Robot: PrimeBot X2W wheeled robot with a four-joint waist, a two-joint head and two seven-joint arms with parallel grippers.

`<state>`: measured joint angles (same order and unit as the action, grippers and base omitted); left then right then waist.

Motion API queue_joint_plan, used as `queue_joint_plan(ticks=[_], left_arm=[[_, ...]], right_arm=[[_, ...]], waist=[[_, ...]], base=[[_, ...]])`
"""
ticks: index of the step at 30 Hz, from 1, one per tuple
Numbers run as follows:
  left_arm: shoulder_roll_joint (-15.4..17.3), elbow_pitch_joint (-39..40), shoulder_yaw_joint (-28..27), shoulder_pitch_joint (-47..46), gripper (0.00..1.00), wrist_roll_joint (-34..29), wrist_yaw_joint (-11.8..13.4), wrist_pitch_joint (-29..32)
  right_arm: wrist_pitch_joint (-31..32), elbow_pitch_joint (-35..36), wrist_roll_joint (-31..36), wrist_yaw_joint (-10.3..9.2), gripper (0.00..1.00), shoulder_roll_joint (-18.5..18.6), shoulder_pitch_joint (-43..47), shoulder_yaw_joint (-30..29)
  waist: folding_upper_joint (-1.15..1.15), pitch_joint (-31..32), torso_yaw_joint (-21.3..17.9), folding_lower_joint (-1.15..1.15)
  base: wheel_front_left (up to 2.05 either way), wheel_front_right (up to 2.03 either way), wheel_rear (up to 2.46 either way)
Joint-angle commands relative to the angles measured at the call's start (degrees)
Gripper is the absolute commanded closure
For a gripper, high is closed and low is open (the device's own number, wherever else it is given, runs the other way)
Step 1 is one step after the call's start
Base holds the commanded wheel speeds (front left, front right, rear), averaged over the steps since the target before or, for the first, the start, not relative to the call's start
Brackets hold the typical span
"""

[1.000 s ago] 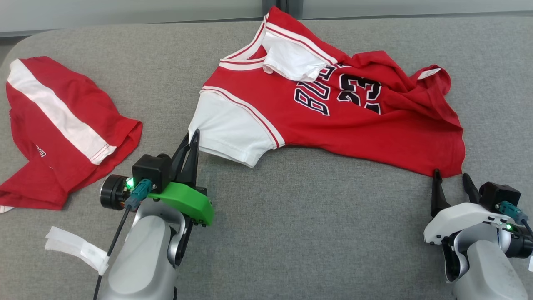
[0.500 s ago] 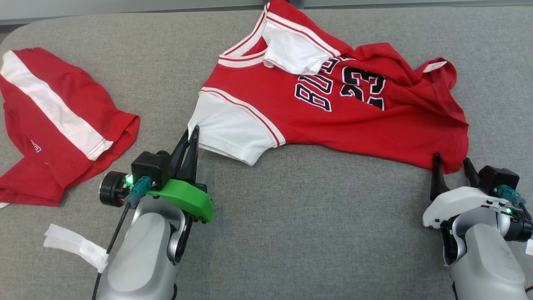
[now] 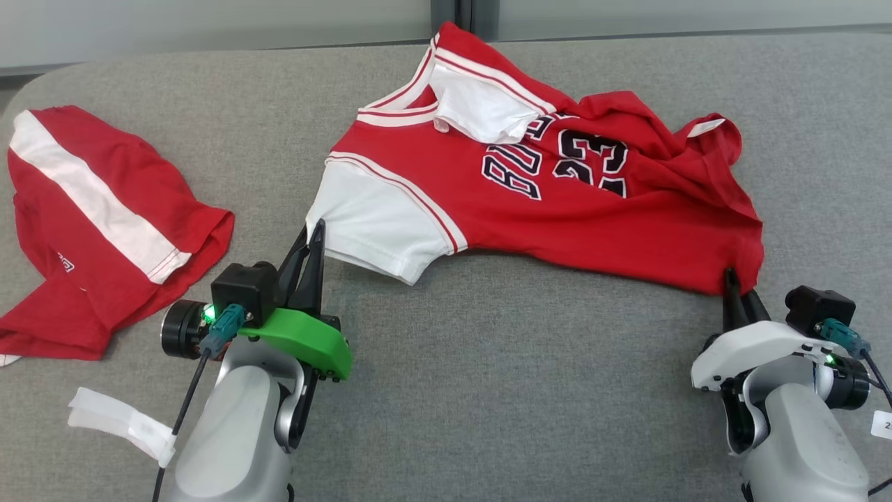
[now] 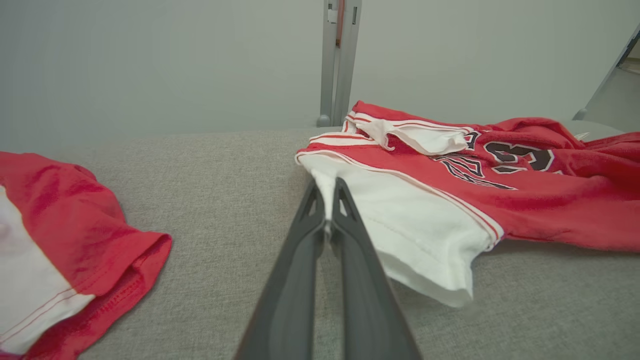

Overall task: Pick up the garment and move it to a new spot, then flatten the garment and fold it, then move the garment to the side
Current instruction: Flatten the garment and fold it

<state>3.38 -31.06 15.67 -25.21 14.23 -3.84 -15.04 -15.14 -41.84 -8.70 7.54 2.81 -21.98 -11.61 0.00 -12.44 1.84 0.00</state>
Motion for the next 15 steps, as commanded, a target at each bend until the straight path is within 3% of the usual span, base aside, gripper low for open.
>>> queue_joint_plan(ticks=[1, 7, 15], left_arm=[[0.47, 0.59, -0.37, 0.93, 1.0, 0.55, 0.22, -0.2], [0.25, 5.66, -1.02, 2.71, 1.0, 4.09, -1.86, 0.12], [0.14, 18.49, -2.28, -3.58, 1.0, 12.96, -3.17, 3.82]], right_arm=[[-0.02, 1.5, -1.6, -0.1, 1.0, 0.15, 0.77, 1.22], [-0.02, 12.44, -7.66, -0.1, 1.0, 0.52, 1.59, 7.57], [1.88, 27.26, -11.25, -0.09, 1.0, 4.64, -3.7, 10.99]], waist=[[0.0, 1.7, -0.73, 0.0], [0.0, 4.85, -1.59, 0.0], [0.0, 8.82, -2.1, 0.0]], base=[[0.0, 0.0, 0.0], [0.0, 0.0, 0.0], [0.0, 0.0, 0.0]])
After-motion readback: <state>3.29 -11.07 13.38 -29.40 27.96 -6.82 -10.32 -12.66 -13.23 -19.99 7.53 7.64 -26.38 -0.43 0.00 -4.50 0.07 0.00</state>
